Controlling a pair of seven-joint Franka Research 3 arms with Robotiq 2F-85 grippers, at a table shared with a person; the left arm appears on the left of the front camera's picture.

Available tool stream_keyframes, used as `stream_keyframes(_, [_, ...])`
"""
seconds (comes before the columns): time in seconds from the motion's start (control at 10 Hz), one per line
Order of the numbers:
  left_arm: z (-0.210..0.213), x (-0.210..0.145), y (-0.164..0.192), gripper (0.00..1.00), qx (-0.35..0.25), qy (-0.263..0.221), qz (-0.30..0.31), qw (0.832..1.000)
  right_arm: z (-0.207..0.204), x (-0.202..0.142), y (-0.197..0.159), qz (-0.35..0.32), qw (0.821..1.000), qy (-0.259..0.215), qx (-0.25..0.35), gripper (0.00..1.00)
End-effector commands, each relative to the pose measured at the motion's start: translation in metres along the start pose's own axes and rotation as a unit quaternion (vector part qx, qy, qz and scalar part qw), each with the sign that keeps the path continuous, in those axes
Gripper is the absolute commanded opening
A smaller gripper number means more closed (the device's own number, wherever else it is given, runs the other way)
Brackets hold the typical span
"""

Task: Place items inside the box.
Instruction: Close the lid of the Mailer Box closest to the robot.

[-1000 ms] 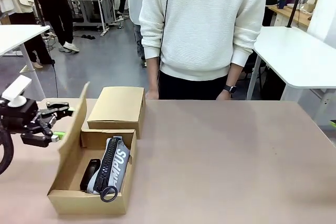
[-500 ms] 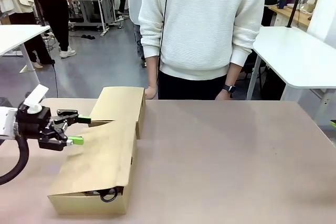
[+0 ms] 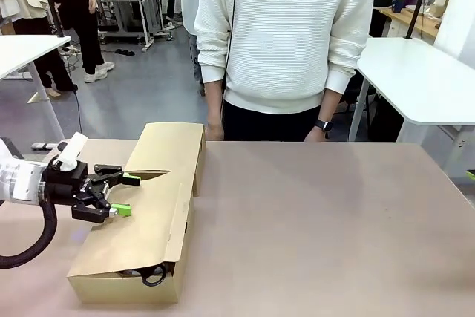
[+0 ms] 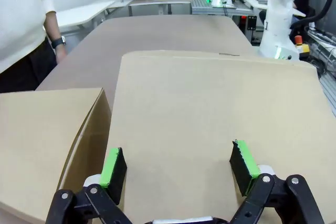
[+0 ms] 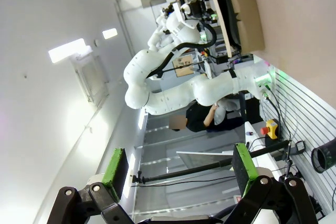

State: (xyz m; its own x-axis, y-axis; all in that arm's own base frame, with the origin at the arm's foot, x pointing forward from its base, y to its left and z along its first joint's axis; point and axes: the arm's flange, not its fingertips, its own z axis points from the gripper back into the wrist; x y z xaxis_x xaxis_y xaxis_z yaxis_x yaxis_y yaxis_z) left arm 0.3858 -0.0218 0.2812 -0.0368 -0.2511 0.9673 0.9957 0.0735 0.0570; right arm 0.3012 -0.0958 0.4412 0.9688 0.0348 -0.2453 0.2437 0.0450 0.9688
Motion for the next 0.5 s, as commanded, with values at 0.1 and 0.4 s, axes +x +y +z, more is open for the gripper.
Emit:
stream_keyframes(0.1, [-0.0236, 0.0144, -0.1995, 1.0, -0.031, 0.014, -0.045, 0.998, 0.0005, -0.0018, 0.0075, -0.008, 1.0, -0.003, 0.008, 1.0])
stream_keyframes(0.4, [-0.0227, 0.0119, -0.201, 1.0, -0.032, 0.017, -0.053, 0.998, 0.0005, -0.0018, 0.0075, -0.008, 1.0, -0.003, 0.008, 1.0])
